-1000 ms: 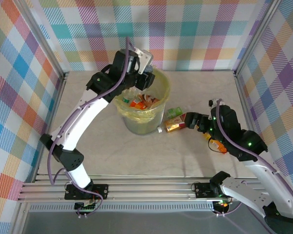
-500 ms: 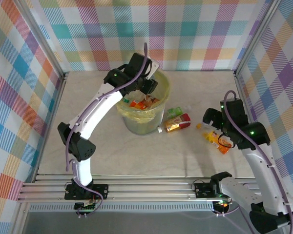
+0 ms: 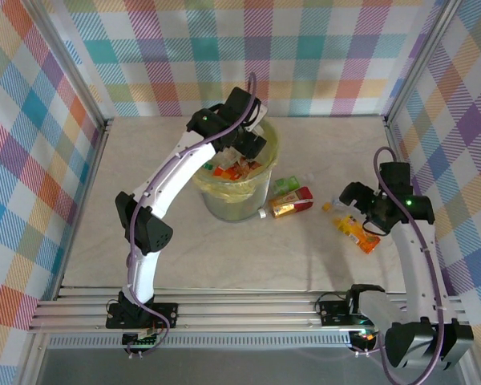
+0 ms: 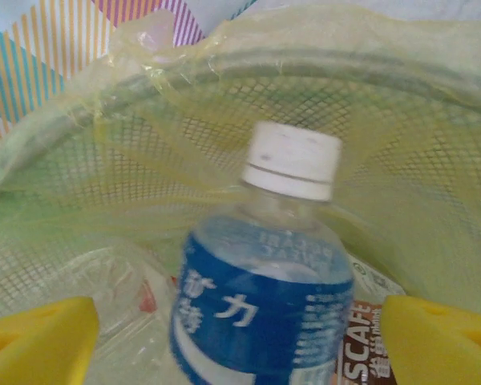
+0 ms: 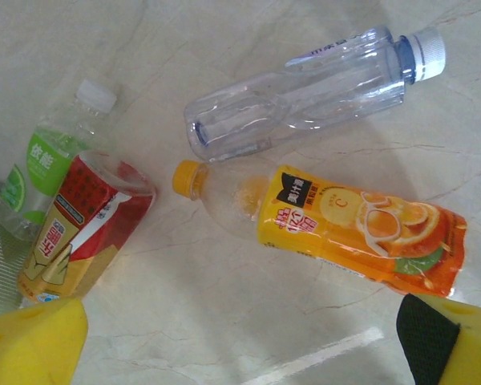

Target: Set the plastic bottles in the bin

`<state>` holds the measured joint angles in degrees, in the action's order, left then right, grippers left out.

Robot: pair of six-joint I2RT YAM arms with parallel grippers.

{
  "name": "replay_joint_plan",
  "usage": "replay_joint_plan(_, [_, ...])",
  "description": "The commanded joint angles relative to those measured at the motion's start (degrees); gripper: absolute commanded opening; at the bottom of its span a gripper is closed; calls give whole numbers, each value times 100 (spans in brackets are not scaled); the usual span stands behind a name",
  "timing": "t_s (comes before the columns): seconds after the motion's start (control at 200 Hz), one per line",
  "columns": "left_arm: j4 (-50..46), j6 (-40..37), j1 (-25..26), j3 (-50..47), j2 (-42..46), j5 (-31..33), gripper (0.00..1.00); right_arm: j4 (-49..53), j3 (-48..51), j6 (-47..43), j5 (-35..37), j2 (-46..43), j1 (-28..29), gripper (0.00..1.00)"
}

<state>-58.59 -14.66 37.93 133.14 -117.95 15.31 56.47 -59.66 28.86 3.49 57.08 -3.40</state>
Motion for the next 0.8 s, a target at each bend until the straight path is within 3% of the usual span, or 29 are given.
replay_joint_plan(0.0, [-144, -5, -40, 176, 209, 148, 94, -272, 60, -178, -371, 103, -149, 100])
replay_joint_plan(0.39, [0, 379, -32, -342, 1189, 47, 100, -745, 259, -510, -1084, 579, -743, 100])
replay_joint_plan(0.795, [1766, 1611, -36, -3597, 4060, -1014, 100, -1049, 452, -935, -1034, 1249, -832, 100])
